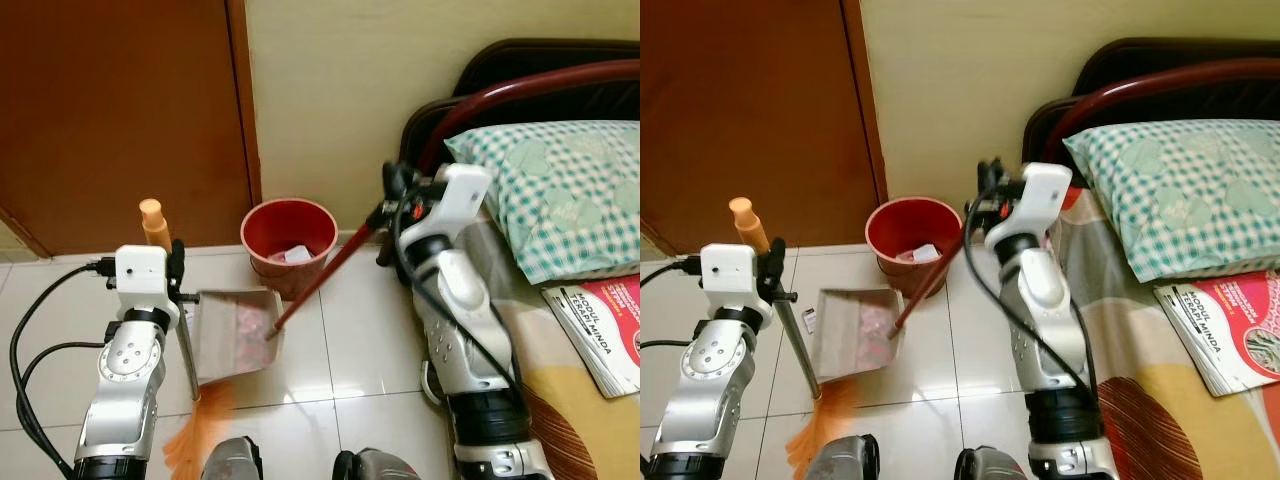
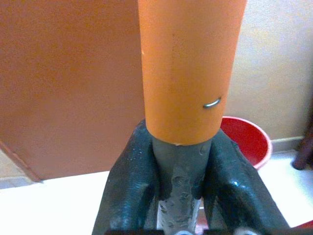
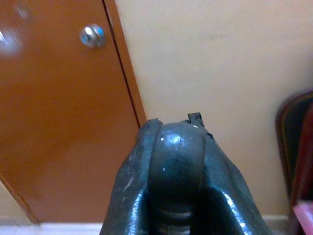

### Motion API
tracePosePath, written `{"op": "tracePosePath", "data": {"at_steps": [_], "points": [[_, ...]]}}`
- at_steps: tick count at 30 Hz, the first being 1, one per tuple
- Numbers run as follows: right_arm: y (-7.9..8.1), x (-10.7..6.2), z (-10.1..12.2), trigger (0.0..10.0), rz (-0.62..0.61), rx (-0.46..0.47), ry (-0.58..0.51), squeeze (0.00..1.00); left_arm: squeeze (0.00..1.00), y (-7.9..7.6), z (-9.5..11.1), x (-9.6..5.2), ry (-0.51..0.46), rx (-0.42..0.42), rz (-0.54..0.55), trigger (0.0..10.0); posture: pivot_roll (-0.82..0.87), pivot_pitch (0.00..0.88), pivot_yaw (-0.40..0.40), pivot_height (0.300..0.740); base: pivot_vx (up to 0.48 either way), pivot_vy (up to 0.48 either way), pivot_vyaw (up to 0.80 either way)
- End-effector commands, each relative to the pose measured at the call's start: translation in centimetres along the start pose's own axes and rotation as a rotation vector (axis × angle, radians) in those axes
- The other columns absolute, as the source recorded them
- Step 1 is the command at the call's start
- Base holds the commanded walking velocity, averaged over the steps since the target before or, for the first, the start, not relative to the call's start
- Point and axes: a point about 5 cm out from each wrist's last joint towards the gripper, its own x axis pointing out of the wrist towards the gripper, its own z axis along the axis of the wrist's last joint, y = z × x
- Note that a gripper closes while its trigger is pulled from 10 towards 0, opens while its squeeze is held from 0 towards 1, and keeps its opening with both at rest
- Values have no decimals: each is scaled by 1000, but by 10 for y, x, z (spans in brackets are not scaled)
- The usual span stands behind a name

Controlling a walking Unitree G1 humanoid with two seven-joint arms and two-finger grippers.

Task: Sweep floor

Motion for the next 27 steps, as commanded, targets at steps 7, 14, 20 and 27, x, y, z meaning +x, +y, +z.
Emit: {"op": "tracePosePath", "data": {"at_steps": [7,14,20,27], "points": [[-49,-28,-40,10000,-166,-67,174,0,0,-12,-3,-6,26,9,-26,10000,193,136,-65,740,0,0,0],[-53,-25,-44,10000,-205,-91,185,0,0,-24,-2,-5,26,11,-84,10000,162,144,-55,740,0,0,0],[-58,-19,-39,10000,-239,-133,164,0,0,-45,10,-2,-48,88,-208,10000,108,154,-58,740,0,0,0],[-59,-20,-39,10000,-263,-136,158,0,0,-68,25,-4,-125,130,-356,10000,77,178,-39,740,0,0,0]]}}
